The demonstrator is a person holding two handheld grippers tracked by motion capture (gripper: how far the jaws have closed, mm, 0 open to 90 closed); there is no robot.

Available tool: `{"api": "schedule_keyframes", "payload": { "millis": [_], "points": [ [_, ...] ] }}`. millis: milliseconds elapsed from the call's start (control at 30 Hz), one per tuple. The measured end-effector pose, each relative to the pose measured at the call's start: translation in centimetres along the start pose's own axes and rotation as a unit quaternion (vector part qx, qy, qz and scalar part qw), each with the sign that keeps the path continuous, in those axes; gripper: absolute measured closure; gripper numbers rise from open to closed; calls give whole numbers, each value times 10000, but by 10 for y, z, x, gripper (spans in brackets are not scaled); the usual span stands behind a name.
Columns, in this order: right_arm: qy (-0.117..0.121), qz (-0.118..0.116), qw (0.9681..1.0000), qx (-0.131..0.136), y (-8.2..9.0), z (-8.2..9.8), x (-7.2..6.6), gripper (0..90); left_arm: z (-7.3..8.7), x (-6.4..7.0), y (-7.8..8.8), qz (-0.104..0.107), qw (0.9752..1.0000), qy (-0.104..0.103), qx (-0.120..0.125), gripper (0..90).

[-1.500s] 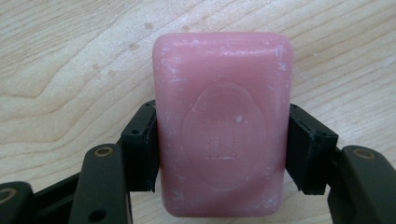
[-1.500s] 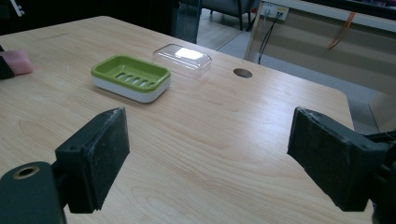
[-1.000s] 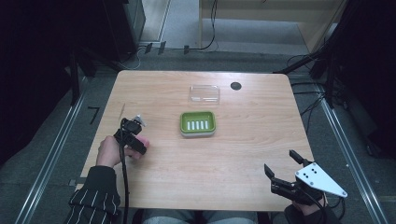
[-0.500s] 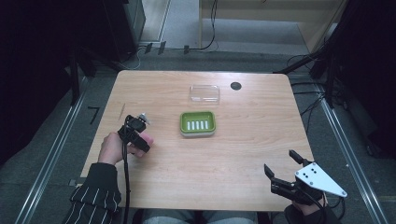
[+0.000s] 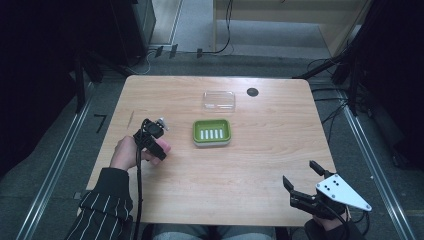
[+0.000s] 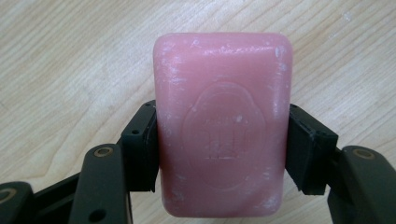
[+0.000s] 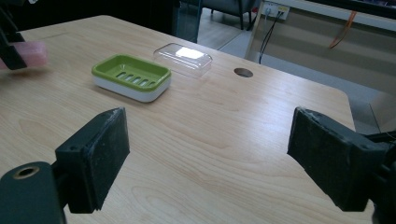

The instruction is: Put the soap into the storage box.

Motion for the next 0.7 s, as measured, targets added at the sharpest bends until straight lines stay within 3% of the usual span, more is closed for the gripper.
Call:
{"api": "schedule_keyframes", "payload": {
  "millis": [300, 700],
  "points": [
    [1, 5, 10000, 2, 0, 0, 0, 129, -10, 7, 3, 136, 9997, -197, 23, 384],
    [10, 8, 10000, -6, 0, 0, 0, 129, -22, 16, 5, 154, 9988, -454, -9, 384]
  ]
}}
Point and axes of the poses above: each handheld gripper's, and its own axes: y roughly backward along the jaws, z roughly out of its underside, x roughly to its right, the point moved 9 cm from there along -y, roughly forward along the jaws, and after that the axes turned 11 degrees about y, right-handed, at the moved point
